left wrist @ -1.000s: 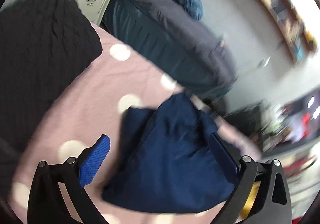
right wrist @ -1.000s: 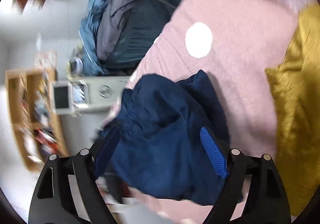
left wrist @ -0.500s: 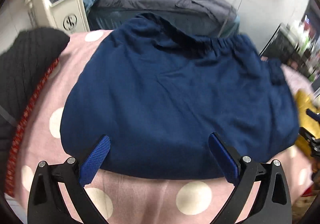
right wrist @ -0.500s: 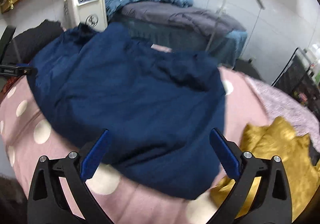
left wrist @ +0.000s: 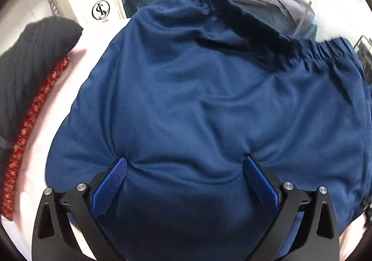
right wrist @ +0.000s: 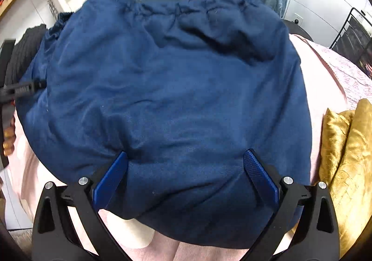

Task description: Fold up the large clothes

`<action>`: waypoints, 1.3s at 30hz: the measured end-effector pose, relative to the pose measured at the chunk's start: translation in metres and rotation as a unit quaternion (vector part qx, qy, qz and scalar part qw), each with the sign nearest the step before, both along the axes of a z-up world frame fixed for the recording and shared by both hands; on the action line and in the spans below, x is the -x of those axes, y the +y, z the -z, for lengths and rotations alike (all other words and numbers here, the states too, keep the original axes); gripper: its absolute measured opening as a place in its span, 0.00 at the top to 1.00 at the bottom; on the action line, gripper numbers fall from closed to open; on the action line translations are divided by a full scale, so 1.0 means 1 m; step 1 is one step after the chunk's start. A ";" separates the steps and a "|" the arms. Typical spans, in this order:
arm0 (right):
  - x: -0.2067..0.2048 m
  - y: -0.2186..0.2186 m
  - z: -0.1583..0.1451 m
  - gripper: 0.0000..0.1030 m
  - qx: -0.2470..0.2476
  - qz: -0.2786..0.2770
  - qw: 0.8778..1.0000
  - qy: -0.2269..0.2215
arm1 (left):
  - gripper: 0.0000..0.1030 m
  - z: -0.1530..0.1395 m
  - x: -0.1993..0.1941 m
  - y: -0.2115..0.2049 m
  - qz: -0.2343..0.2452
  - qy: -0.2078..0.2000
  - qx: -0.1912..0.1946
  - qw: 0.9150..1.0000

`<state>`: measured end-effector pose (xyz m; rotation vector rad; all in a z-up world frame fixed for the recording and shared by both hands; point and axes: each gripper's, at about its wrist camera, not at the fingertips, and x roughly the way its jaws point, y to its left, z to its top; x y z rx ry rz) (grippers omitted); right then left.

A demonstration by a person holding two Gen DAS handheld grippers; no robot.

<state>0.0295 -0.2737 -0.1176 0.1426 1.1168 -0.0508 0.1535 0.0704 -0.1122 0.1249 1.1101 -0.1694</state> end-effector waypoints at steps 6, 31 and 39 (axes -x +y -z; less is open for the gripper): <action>-0.015 0.004 0.011 0.04 0.007 0.007 1.000 0.015 | 0.04 0.003 -0.003 -0.009 0.016 -0.024 -0.025 0.999; 0.013 0.019 -0.006 0.05 0.037 0.015 0.999 -0.007 | 0.06 -0.024 0.051 0.020 0.093 -0.085 0.023 0.992; 0.045 -0.019 -0.031 0.05 0.052 0.021 0.996 -0.071 | 0.06 -0.047 0.065 0.064 0.095 -0.116 0.036 0.988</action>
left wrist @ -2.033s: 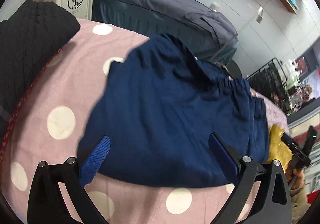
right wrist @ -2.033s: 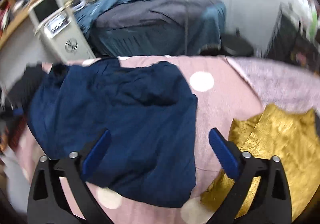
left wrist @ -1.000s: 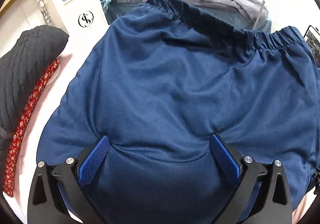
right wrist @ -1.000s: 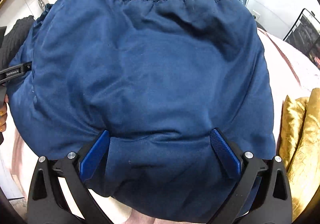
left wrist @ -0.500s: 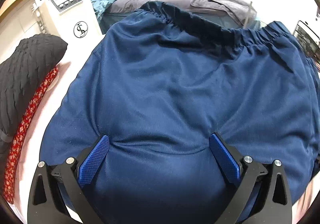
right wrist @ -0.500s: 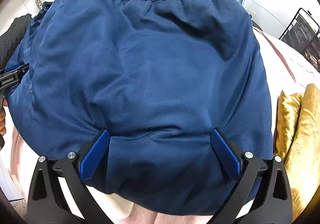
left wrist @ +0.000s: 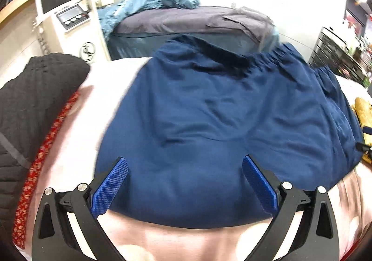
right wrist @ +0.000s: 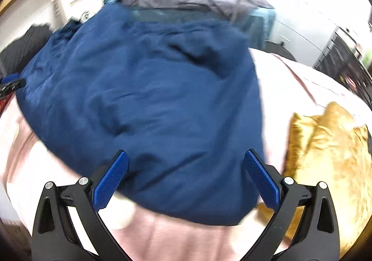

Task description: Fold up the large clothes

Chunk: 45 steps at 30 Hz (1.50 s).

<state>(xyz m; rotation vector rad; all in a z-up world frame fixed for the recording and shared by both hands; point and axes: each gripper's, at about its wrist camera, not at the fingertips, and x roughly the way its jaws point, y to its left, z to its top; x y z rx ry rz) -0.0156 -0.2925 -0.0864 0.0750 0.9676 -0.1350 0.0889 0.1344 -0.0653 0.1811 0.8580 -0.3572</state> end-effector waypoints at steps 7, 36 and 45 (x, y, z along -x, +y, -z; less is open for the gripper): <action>-0.014 -0.086 0.014 0.05 -0.163 0.088 0.982 0.037 | 0.06 0.011 -0.054 0.036 -0.049 0.054 0.014 0.997; -0.095 -0.115 0.088 0.04 -0.337 0.000 0.935 0.115 | 0.05 0.089 -0.172 0.061 0.033 0.278 0.200 0.939; -0.104 -0.102 0.087 0.04 -0.317 0.001 0.944 0.089 | 0.05 0.088 -0.195 0.042 0.033 0.277 0.196 0.940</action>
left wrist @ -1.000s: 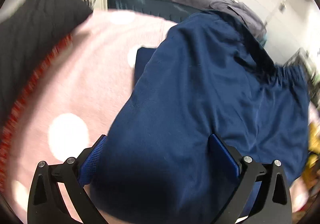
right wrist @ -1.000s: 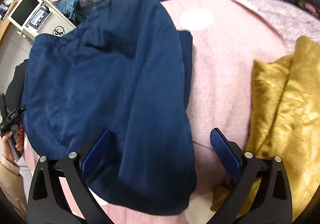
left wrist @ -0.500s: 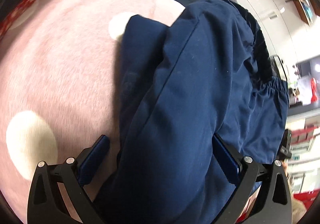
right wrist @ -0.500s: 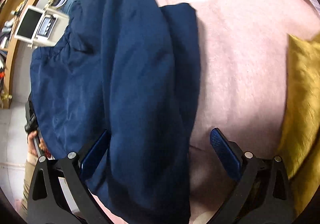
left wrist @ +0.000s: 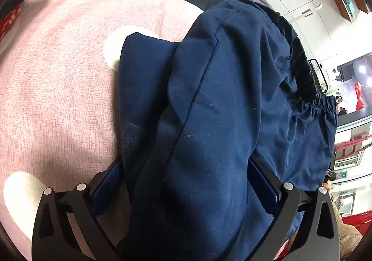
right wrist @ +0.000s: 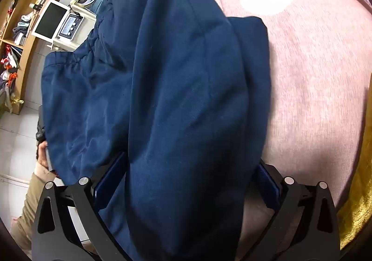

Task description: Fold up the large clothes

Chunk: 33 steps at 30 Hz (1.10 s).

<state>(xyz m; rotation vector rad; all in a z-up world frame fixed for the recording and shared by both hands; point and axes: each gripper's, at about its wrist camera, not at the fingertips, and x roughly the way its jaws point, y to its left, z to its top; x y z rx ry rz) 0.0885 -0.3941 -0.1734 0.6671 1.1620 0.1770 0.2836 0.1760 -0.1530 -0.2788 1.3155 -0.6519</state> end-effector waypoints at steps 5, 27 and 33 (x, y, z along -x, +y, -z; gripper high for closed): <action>0.000 0.023 -0.012 0.27 0.042 0.007 0.999 -0.010 | 0.15 -0.002 0.011 -0.011 -0.018 -0.007 0.000 1.000; 0.177 0.124 -0.187 0.80 0.044 -0.036 0.984 -0.168 | 0.65 -0.126 0.242 0.020 -0.032 -0.112 0.141 0.983; 0.265 0.129 -0.153 0.80 0.035 -0.037 0.989 -0.139 | 0.65 -0.084 0.293 0.045 -0.076 -0.073 0.138 0.985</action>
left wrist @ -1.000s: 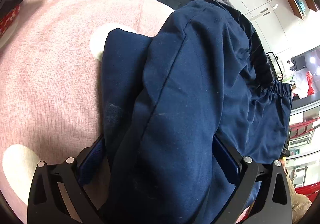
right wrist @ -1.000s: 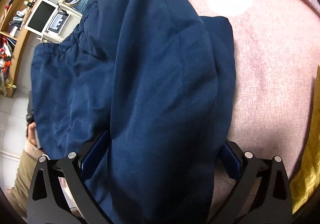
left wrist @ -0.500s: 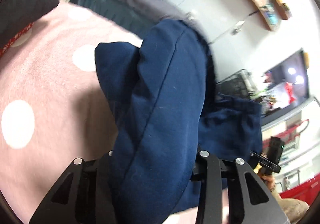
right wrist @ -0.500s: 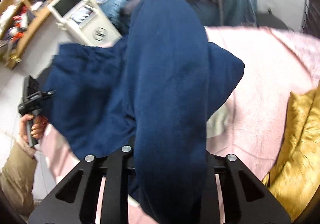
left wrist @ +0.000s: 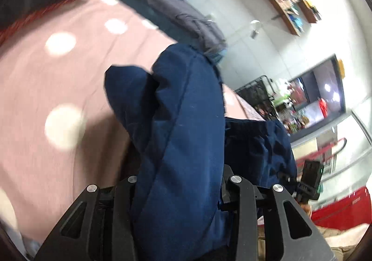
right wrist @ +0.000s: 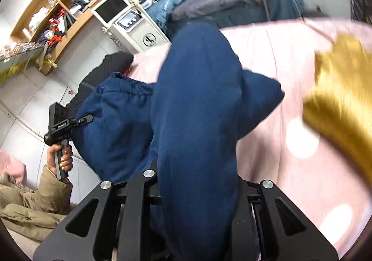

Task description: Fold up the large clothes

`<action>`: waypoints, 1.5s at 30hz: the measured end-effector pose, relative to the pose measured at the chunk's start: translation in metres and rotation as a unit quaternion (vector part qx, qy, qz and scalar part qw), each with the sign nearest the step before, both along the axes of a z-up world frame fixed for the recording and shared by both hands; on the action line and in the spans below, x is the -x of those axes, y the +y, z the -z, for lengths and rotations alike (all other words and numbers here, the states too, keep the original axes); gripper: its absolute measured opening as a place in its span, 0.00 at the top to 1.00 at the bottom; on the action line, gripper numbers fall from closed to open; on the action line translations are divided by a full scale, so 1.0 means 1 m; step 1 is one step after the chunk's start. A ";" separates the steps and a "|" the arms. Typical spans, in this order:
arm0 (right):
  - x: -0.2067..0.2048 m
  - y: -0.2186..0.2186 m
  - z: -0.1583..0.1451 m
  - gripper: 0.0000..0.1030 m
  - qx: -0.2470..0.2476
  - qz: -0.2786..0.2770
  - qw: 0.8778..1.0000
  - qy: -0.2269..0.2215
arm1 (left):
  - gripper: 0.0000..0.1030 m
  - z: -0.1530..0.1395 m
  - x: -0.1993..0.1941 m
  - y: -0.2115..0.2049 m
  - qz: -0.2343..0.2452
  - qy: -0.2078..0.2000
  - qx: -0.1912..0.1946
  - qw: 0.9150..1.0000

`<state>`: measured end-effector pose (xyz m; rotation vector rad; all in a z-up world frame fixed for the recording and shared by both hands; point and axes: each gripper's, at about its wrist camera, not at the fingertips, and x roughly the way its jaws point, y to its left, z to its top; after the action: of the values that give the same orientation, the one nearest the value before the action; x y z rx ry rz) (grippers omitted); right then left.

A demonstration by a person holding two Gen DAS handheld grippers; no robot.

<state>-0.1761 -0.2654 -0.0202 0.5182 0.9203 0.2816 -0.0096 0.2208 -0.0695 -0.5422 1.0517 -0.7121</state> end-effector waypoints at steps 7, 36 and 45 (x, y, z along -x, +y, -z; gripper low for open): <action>0.006 -0.013 0.003 0.81 -0.029 0.020 0.999 -0.010 | 0.66 -0.015 0.017 0.000 -0.019 -0.009 -0.007 1.000; 0.264 -0.371 -0.140 0.81 0.083 0.437 0.890 -0.096 | 0.67 -0.080 0.002 -0.610 0.347 -0.059 0.027 0.935; 0.341 -0.443 0.028 0.66 -0.079 0.543 0.835 -0.039 | 0.41 0.024 -0.021 -0.622 0.288 -0.004 -0.040 0.957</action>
<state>-0.5173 -0.7083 -0.0483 1.0910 0.4060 -0.6641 0.0114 -0.4013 -0.0933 -0.1535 1.2389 -1.1752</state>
